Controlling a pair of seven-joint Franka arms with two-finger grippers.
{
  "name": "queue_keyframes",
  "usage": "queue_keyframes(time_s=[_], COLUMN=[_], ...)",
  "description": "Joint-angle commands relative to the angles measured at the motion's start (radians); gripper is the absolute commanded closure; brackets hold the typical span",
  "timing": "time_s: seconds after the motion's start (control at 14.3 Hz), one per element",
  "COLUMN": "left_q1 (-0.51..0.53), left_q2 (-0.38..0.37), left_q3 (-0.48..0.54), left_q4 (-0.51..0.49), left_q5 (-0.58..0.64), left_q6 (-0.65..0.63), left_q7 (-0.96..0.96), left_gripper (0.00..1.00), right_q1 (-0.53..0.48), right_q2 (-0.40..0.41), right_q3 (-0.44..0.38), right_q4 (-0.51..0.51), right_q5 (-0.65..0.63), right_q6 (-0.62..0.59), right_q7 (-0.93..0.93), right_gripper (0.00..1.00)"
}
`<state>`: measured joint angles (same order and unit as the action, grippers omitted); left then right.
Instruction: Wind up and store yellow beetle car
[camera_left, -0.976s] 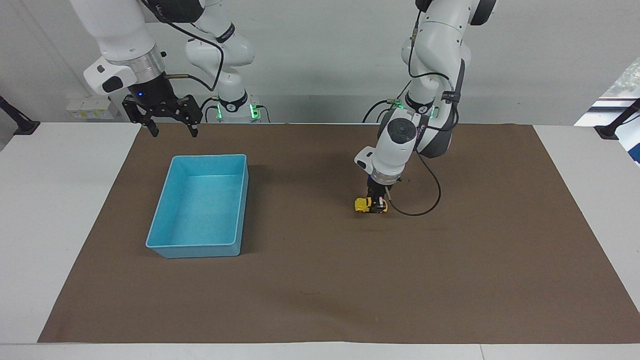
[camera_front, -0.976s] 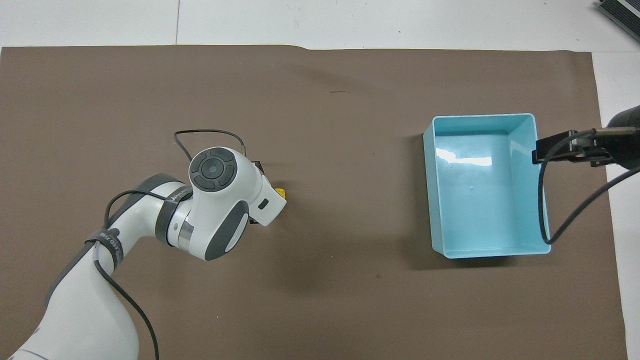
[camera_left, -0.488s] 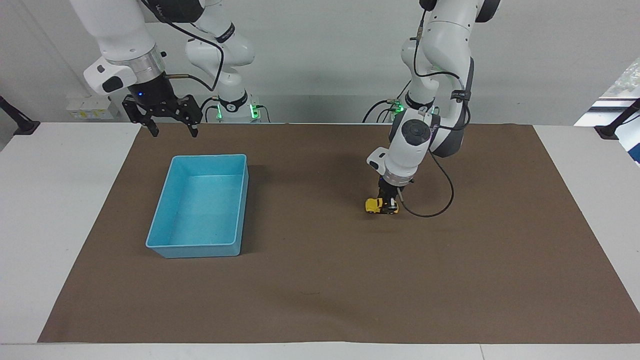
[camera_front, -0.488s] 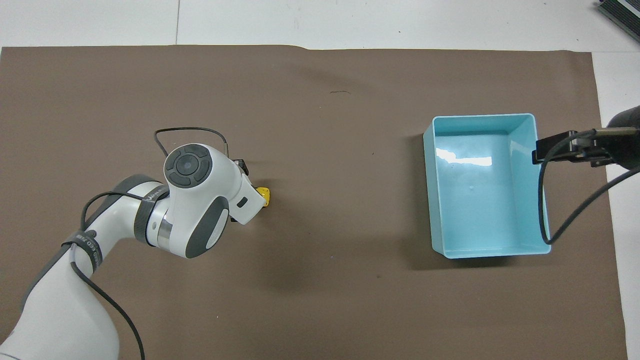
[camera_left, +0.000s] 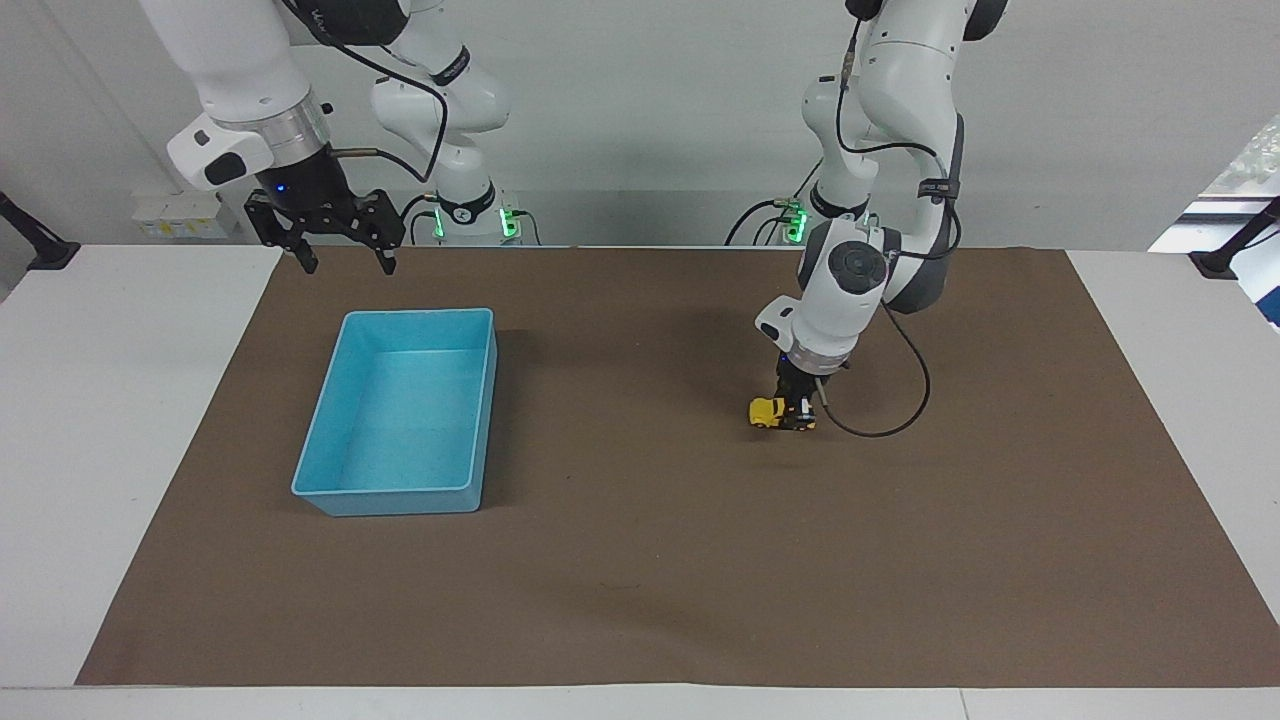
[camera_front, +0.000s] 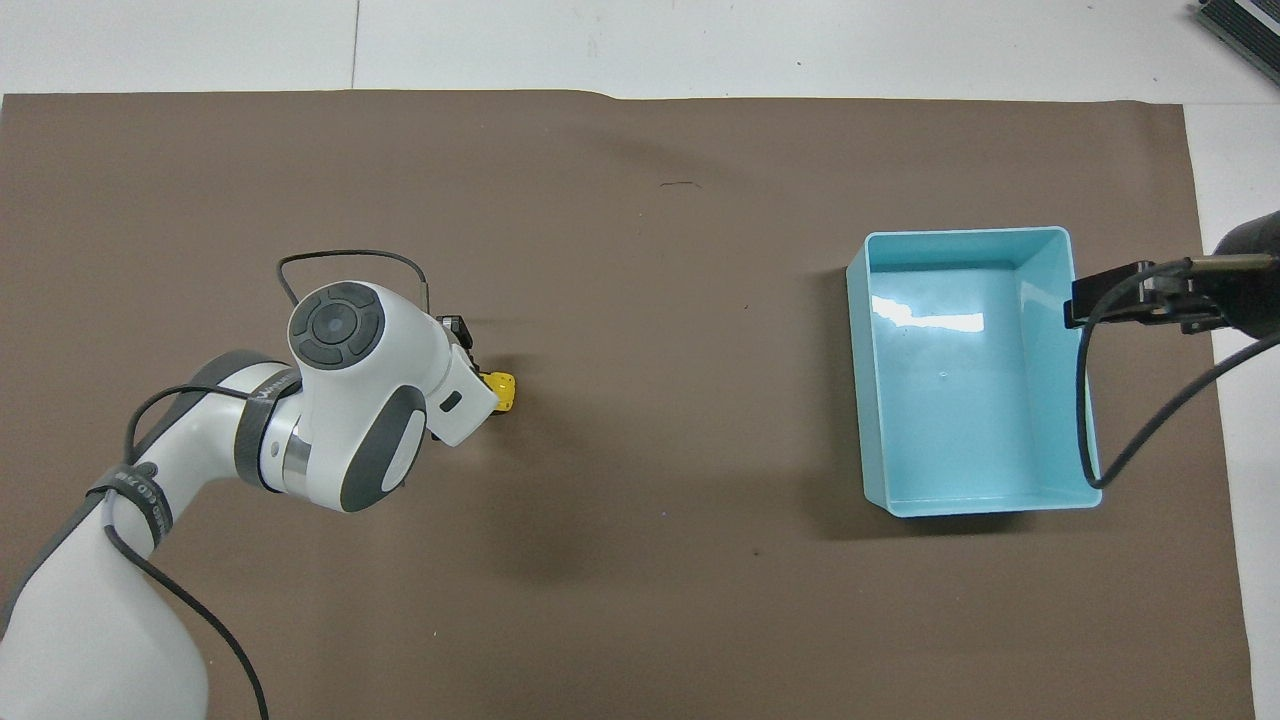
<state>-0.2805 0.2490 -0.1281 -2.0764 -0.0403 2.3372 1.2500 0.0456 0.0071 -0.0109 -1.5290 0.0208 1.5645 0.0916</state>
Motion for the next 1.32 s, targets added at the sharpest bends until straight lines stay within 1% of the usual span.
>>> queue_keyframes(time_s=[0.0, 0.42, 0.7, 0.77, 0.84, 0.91, 1.05, 1.18, 1.25], left_q1=[0.05, 0.096, 0.103, 0.099, 0.09, 0.093, 0.103, 0.107, 0.128], left_q2=[0.016, 0.016, 0.016, 0.001, -0.019, -0.03, -0.06, -0.091, -0.108], left_q3=[0.001, 0.004, 0.004, 0.004, 0.004, 0.002, 0.004, 0.005, 0.005], left_q4=[-0.042, -0.045, -0.044, -0.036, -0.027, -0.001, 0.051, 0.07, 0.07], left_q5=[0.017, 0.019, 0.029, 0.034, 0.034, 0.034, 0.034, 0.033, 0.033], left_q6=[0.016, 0.007, -0.002, -0.018, -0.063, -0.112, -0.185, -0.213, -0.214], left_q7=[0.051, 0.095, 0.095, 0.091, 0.091, 0.086, 0.082, 0.06, 0.025], left_gripper=[1.0, 1.0, 1.0, 0.72, 0.04, 0.0, 0.0, 0.0, 0.0], right_q1=[-0.009, -0.009, -0.009, -0.009, -0.009, -0.009, -0.009, -0.009, -0.009], right_q2=[-0.013, -0.013, -0.013, -0.013, -0.013, -0.013, -0.013, -0.013, -0.013], right_q3=[0.002, 0.002, 0.002, 0.002, 0.002, 0.002, 0.002, 0.002, 0.002], right_q4=[-0.014, -0.014, -0.014, -0.014, -0.014, -0.014, -0.014, -0.014, -0.014], right_q5=[0.028, 0.03, 0.03, 0.03, 0.03, 0.03, 0.028, 0.03, 0.03], right_q6=[0.002, 0.002, 0.002, 0.002, 0.002, 0.002, 0.002, 0.002, 0.002], right_q7=[0.005, 0.005, 0.005, 0.005, 0.005, 0.005, 0.005, 0.005, 0.005], right_gripper=[0.0, 0.0, 0.0, 0.0, 0.0, 0.0, 0.0, 0.0, 0.0])
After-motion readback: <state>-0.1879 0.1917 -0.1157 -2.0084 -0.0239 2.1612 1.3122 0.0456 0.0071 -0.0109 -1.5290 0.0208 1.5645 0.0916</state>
